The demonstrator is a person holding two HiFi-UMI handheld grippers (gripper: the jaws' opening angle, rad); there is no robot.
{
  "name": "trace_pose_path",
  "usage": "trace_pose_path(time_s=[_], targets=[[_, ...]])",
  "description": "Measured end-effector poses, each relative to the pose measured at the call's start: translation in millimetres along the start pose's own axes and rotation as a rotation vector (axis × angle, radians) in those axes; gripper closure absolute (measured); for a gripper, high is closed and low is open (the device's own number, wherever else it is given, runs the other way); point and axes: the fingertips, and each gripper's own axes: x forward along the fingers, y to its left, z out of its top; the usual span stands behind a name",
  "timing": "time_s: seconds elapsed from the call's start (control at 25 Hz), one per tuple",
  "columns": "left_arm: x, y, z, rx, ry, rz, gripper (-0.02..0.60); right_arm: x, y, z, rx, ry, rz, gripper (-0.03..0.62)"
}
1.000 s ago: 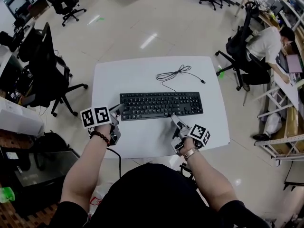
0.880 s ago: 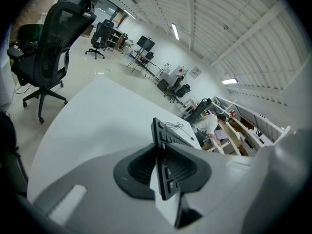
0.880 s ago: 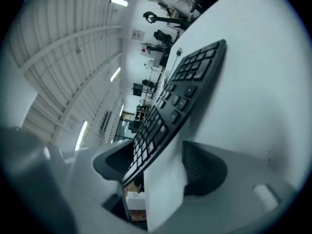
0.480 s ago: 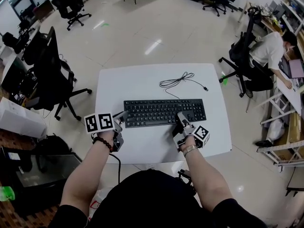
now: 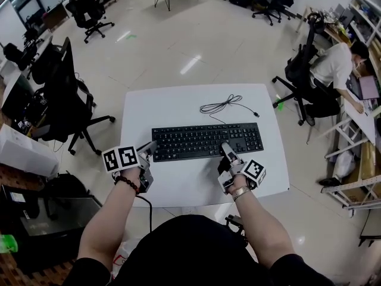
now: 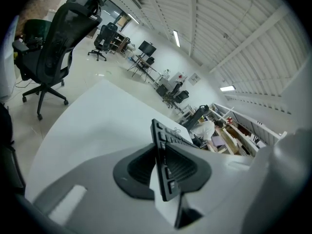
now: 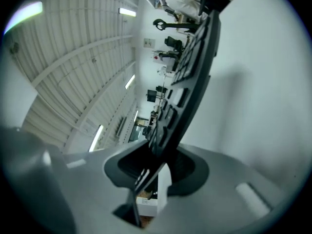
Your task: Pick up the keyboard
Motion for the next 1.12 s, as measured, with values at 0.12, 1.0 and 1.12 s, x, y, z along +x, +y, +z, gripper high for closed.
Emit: trace_pose_path(time_s=[0.12, 1.0, 1.12], targets=[[-10.6, -10.3, 8.5, 0.002, -0.045, -0.042, 0.509, -5.3, 28.0, 3.2, -0.058, 0.010, 0.028, 0.482], [-75.4, -83.8, 78.2, 0.072, -0.297, -0.250, 0.509, -23.3, 202.8, 27.8, -0.423, -0.015, 0.222, 0.484], [-77.0, -88.9, 83.6, 0.082, -0.310, -0.260, 0.509, -23.7, 207.5, 30.0, -0.428, -0.019, 0.226, 0.484]])
